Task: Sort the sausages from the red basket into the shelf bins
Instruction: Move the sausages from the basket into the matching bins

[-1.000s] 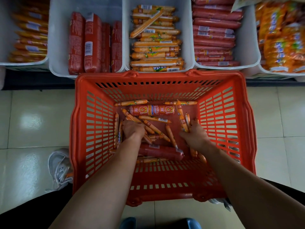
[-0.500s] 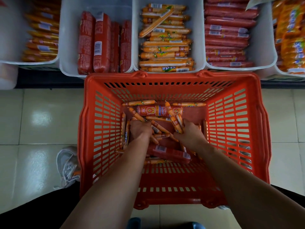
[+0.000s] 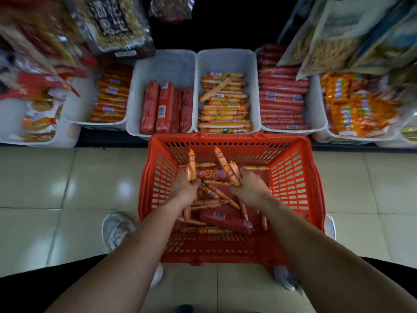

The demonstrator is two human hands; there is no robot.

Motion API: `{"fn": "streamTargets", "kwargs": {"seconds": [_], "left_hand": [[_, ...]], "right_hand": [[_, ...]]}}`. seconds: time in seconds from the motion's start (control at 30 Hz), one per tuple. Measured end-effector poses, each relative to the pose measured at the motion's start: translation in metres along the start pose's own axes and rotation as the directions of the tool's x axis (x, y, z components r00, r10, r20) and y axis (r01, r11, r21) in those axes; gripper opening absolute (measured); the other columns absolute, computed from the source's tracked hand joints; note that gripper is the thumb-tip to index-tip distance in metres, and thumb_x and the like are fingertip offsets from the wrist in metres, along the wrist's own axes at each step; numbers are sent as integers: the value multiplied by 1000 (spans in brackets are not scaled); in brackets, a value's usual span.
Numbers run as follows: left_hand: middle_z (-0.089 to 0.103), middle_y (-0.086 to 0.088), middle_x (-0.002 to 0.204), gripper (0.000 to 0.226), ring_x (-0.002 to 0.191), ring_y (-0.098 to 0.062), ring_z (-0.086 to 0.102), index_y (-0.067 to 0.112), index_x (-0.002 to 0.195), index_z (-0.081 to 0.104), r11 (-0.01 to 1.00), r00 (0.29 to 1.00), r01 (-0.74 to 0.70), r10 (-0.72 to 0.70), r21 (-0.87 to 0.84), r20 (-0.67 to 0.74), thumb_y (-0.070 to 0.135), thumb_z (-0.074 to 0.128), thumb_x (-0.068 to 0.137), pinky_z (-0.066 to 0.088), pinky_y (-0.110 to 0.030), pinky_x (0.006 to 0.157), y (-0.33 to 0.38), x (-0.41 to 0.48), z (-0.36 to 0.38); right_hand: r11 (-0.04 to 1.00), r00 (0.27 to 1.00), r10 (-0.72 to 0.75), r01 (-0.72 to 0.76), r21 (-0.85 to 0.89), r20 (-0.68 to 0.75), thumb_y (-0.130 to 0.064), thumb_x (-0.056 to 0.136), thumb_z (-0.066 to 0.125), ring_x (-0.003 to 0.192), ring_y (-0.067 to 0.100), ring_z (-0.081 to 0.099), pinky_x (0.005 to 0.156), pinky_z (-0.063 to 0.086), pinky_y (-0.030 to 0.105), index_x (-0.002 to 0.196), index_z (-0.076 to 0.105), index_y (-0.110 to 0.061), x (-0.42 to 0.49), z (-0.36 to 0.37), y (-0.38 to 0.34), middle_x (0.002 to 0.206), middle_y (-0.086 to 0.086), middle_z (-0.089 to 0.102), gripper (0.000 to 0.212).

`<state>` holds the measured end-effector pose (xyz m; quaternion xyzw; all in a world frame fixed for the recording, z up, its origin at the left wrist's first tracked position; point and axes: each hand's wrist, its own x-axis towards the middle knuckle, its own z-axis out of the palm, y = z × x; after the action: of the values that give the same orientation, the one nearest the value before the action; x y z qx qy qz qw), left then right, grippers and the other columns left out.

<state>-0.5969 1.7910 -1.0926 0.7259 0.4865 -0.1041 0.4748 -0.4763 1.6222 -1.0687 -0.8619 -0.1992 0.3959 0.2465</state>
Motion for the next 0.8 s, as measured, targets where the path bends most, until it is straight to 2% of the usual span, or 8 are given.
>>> {"fn": "streamTargets", "kwargs": {"seconds": [0.07,0.17,0.3,0.4,0.53,0.63,0.73,0.8], "left_hand": [[68,4,93,22,85,-14,67,22,118,51,998,997,-67,67,-14,47,24,60,98,49,-30,71,24,-21,-21],[69,2,92,24,87,-19,68,22,117,47,983,979,-186,185,-1,86,24,60,98,53,-36,81,55,-49,-51],[71,-1,84,20,66,-10,67,21,114,46,948,944,-315,308,47,117,17,57,99,50,-26,63,96,-75,-91],[70,-2,87,22,70,-15,70,21,116,43,923,920,-374,358,88,158,17,56,99,54,-32,66,124,-84,-121],[70,-2,93,22,81,-18,72,21,118,43,893,895,-426,392,144,214,19,55,100,58,-41,80,141,-91,-151],[70,-2,94,23,81,-18,72,21,118,42,903,904,-393,345,173,251,18,56,100,57,-41,79,140,-81,-159],[71,-1,91,22,79,-18,71,20,116,45,904,905,-370,298,215,304,19,58,99,56,-39,71,143,-64,-161],[71,0,90,21,78,-17,71,22,115,46,899,904,-370,291,236,313,21,59,99,54,-36,68,144,-55,-160]], "right_hand": [[999,999,-41,40,-24,-19,-29,81,69,74,17,59,63,40,29,83,47,-27,-18,-24,-20,78,-7,59,22],[991,993,-100,95,-90,-56,-29,79,71,72,16,58,63,37,28,81,47,-28,-39,-59,-49,76,-8,57,24],[957,978,-203,190,-218,-42,-28,78,70,78,24,60,64,38,30,83,47,-25,-51,-103,-79,81,-1,60,24],[917,964,-262,234,-324,-42,-29,80,70,77,22,58,63,36,31,87,51,-21,-49,-133,-99,82,0,59,22],[893,950,-310,279,-354,-33,-27,84,70,72,17,59,54,35,29,85,54,-19,-34,-158,-116,80,0,60,18],[912,958,-284,257,-319,-40,-25,84,71,63,16,59,52,39,29,85,55,-18,-8,-156,-115,77,3,62,18],[914,966,-253,219,-341,-58,-29,80,73,78,22,64,65,50,33,100,59,-19,27,-140,-107,91,5,66,26],[900,968,-251,222,-374,-30,-29,81,73,87,24,64,71,48,32,106,60,-19,51,-130,-107,99,4,66,30]]}}
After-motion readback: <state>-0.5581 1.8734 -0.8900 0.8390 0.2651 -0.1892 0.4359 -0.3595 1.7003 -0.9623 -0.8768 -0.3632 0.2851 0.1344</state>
